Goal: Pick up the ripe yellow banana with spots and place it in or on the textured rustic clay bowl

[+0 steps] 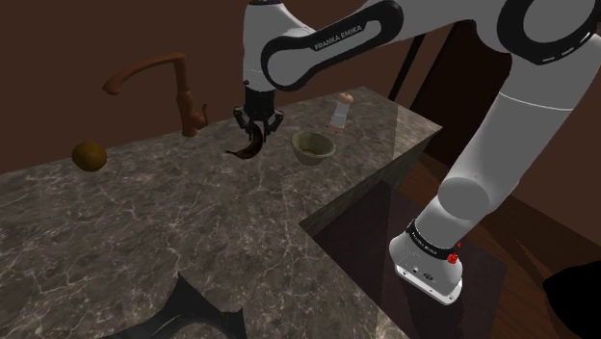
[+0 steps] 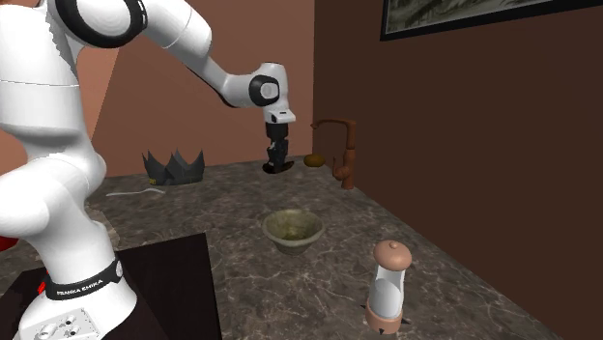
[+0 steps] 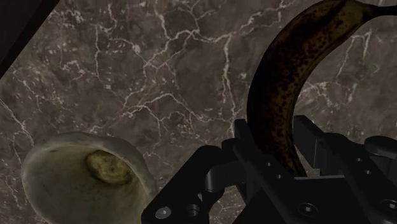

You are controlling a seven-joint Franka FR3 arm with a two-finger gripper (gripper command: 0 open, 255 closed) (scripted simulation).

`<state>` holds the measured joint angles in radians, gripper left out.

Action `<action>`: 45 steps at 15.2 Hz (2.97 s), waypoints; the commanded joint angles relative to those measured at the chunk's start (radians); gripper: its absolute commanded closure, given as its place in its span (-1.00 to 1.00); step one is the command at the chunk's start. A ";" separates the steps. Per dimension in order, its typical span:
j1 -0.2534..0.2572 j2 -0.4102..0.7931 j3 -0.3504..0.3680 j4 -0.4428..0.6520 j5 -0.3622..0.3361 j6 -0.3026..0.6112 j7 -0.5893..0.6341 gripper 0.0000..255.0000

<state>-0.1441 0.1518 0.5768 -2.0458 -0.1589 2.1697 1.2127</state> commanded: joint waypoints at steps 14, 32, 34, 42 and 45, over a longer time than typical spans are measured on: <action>-0.132 -0.251 -0.107 -0.213 0.157 0.014 -0.325 1.00; -0.235 -0.296 -0.258 -0.391 0.164 0.154 -0.583 1.00; -0.236 -0.277 -0.255 -0.402 0.156 0.183 -0.576 1.00; -0.239 -0.245 -0.253 -0.418 0.141 0.230 -0.563 1.00; -0.239 -0.245 -0.253 -0.418 0.141 0.230 -0.563 -1.00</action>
<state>-0.3826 -0.0933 0.3242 -2.4637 -0.0180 2.3994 0.6492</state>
